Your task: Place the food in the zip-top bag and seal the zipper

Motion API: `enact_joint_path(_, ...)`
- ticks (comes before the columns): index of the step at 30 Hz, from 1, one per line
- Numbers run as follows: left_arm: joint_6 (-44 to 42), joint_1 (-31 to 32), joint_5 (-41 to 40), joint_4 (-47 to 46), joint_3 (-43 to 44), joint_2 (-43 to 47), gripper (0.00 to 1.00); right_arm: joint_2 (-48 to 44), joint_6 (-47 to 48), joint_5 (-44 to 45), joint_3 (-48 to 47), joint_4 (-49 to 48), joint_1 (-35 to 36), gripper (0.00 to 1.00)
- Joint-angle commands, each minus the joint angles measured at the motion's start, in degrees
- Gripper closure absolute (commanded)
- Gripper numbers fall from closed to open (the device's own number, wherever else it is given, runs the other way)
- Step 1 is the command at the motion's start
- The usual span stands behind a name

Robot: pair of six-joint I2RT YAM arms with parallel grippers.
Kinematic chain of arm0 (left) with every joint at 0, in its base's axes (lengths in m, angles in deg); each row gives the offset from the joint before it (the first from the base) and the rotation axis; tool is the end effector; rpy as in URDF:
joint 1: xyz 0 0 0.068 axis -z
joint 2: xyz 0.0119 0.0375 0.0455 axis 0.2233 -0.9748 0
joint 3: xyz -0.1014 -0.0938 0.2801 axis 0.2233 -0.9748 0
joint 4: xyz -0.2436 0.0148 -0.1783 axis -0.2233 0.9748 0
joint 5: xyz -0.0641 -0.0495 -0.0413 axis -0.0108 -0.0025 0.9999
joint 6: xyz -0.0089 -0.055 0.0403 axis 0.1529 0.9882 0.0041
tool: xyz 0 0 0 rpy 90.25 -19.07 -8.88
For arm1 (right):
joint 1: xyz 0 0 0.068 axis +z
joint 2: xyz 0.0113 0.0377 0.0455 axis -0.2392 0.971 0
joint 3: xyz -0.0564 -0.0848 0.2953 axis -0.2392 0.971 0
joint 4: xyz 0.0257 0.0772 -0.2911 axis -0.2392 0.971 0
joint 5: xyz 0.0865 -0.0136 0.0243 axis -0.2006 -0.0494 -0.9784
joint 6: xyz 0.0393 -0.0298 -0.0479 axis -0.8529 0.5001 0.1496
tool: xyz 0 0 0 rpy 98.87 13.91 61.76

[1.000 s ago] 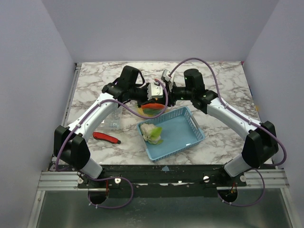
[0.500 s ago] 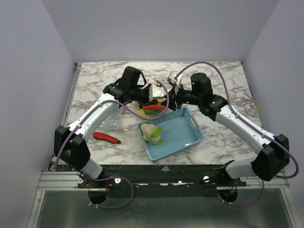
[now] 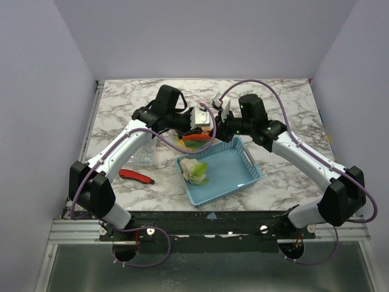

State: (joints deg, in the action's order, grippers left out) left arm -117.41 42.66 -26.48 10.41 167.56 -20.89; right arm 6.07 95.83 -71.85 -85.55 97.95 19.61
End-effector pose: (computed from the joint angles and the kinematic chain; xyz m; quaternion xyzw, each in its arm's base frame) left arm 0.3165 -0.2236 0.3594 0.6377 0.5898 -0.2721 0.4140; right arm 0.2999 0.2296 0.3424 -0.4345 0.7308 0.2992 0.4332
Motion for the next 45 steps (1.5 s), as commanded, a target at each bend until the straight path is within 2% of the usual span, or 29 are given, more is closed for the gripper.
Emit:
enact_joint_path(1,-0.26,0.39,4.05,0.05,1.35,1.71,1.00,1.43,-0.99,1.87,-1.65,-1.70,0.61,0.98)
enact_joint_path(2,0.02,0.39,4.79,-0.01,1.43,1.86,0.98,1.73,-0.99,1.88,-1.68,-1.93,0.76,0.99)
enact_joint_path(5,2.20,0.39,7.10,-1.08,1.41,1.88,0.66,1.83,0.01,1.19,-1.39,-2.51,1.09,1.00)
enact_joint_path(7,2.78,0.39,8.46,-1.55,1.27,1.74,0.53,1.75,0.40,1.30,-1.02,-2.91,1.09,1.00)
enact_joint_path(9,4.01,0.38,8.70,-3.11,0.77,1.76,0.48,1.43,0.59,1.36,-0.68,-3.15,1.14,0.99)
enact_joint_path(15,4.58,0.39,7.87,-4.22,0.73,1.34,0.48,0.31,0.56,1.00,0.06,-4.09,1.10,1.00)
enact_joint_path(19,4.85,0.39,8.00,-4.66,0.90,1.04,0.54,0.24,0.34,1.06,0.07,-4.32,1.18,0.99)
enact_joint_path(24,6.07,0.39,6.26,-6.51,0.73,1.52,0.80,1.47,-4.03,3.92,-2.08,-3.23,1.18,0.99)
enact_joint_path(27,5.99,0.34,5.38,-6.63,0.74,1.38,0.90,1.00,-4.03,2.99,-1.45,-4.75,2.21,1.00)
enact_joint_path(30,6.08,0.39,3.46,-6.61,0.79,1.53,0.99,0.32,-7.34,8.79,-0.52,-7.30,2.50,1.00)
enact_joint_path(34,5.90,0.39,0.19,-7.33,-0.06,2.50,1.00,1.52,-11.44,17.29,-2.83,-6.30,2.50,1.00)
enact_joint_path(39,5.44,0.39,-0.62,-8.04,-1.34,3.81,1.00,0.64,-15.83,21.26,-1.65,-9.21,2.49,1.00)
enact_joint_path(45,4.23,-0.09,-3.77,-8.08,-3.22,5.51,1.00,-2.57,-15.09,32.08,2.85,-14.39,2.50,1.00)
